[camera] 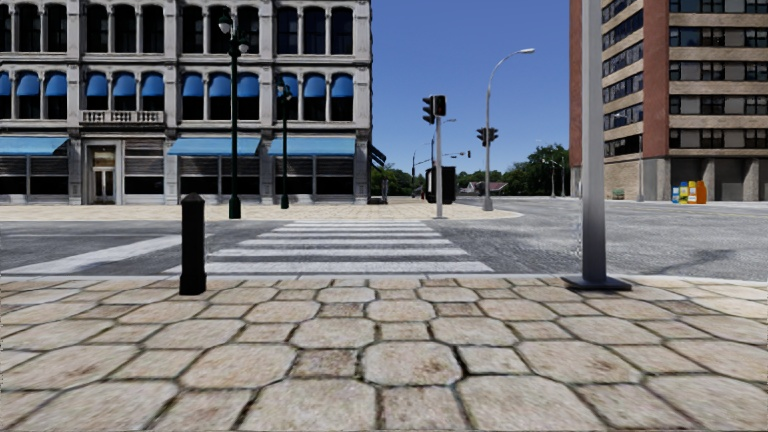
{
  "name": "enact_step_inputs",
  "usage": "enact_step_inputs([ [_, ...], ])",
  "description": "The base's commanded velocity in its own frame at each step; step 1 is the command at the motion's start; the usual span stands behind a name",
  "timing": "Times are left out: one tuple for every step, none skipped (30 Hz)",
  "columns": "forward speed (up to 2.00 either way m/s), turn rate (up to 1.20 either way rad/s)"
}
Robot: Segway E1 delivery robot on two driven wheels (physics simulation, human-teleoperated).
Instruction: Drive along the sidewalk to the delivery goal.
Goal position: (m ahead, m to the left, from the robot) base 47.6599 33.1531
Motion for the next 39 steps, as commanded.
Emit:
enact_step_inputs([
  [2.0,0.0],
  [2.0,0.0],
  [2.0,0.0],
  [2.0,0.0],
  [2.0,0.0],
  [2.0,0.0],
  [2.0,0.0],
  [2.0,0.0],
  [2.0,0.0],
  [2.0,0.0],
  [2.0,0.0],
  [2.0,0.0],
  [2.0,0.0],
  [2.0,0.0],
  [2.0,0.0],
  [2.0,0.0],
  [2.0,0.0],
  [2.0,0.0],
  [2.0,0.04],
  [2.0,0.12],
  [2.0,0.12],
  [2.0,0.14],
  [2.0,0.17],
  [2.0,0.19],
  [2.0,0.19],
  [2.0,0.19],
  [2.0,0.19],
  [2.0,0.04],
  [2.0,0.0],
  [2.0,0.0],
  [2.0,0.0],
  [1.81,0.0],
  [1.54,0.0],
  [1.39,0.0],
  [1.39,0.0],
  [1.33,0.0],
  [1.31,0.0],
  [1.31,0.0],
  [1.31,0.0],
])
